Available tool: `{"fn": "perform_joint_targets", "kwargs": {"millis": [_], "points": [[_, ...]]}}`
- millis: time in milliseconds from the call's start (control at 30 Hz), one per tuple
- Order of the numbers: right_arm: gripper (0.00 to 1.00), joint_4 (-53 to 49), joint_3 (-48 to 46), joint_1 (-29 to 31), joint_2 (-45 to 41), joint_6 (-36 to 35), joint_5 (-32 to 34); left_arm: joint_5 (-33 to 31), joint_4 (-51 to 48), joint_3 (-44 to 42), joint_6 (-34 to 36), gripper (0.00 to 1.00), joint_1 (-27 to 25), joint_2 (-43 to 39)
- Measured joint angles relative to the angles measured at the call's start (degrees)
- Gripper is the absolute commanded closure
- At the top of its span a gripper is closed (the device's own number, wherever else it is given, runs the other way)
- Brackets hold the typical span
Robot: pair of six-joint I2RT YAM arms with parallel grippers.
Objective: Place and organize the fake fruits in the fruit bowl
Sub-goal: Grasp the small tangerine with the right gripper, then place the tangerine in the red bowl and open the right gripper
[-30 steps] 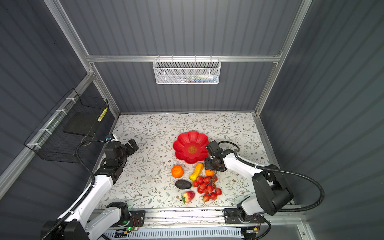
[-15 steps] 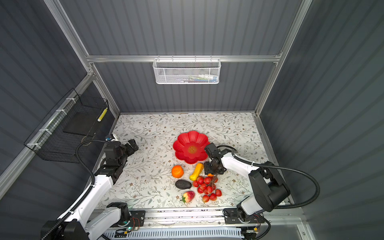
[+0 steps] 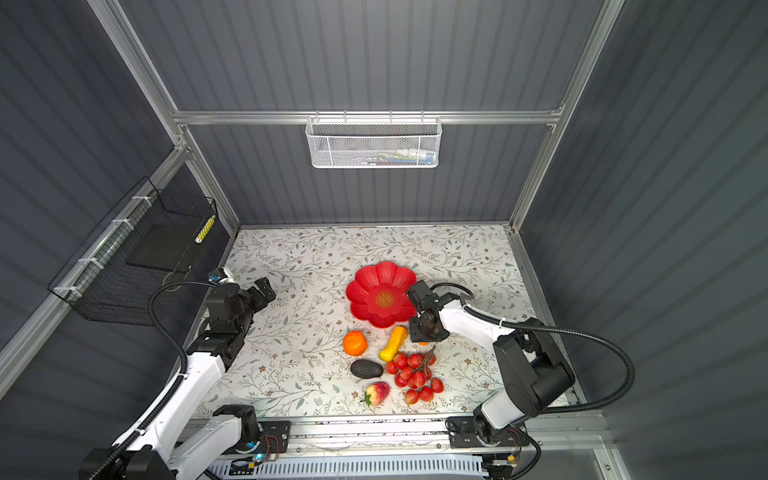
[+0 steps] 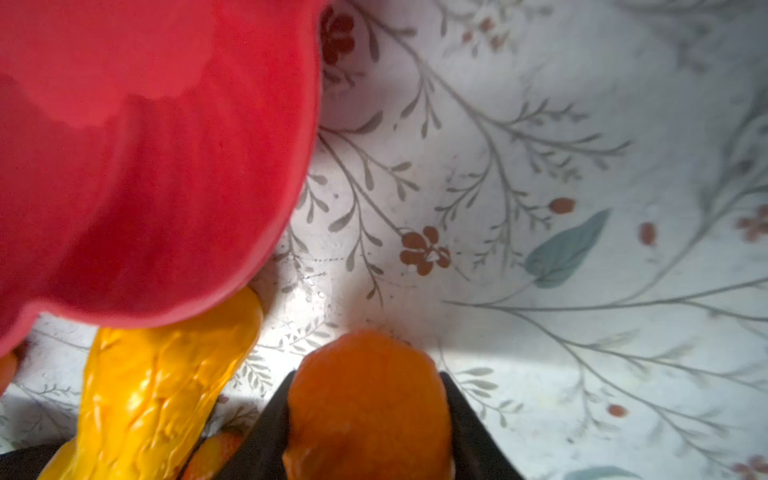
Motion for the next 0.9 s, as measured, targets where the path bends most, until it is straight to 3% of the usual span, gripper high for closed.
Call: {"fn": "perform_joint_targets", "kwargs": {"millis": [167,300,700,900], "points": [[0.64,-4.17,7.76,-0.48,-3.93,-3.43,5.77,0.13,-1.07,0.00,-0.02,0.00,0.00,-0.02],[0.65,-4.94,15.96,0.63,-2.23,-5.77,7.23,2.05,-2.80,0.00,0.00,0.00,0.00,-0.28],[0.63,-5.25,36.06,3.28,23.23,-12.35,6.38,10.05,-12.00,0.68,0.00,0.00,0.00,-5.18],[0.59,-6.36,40.83,3.30,31.10,-14.60,6.43,12.72,-15.39,0.76,-0.31,0.00,0.00,-6.62]]}}
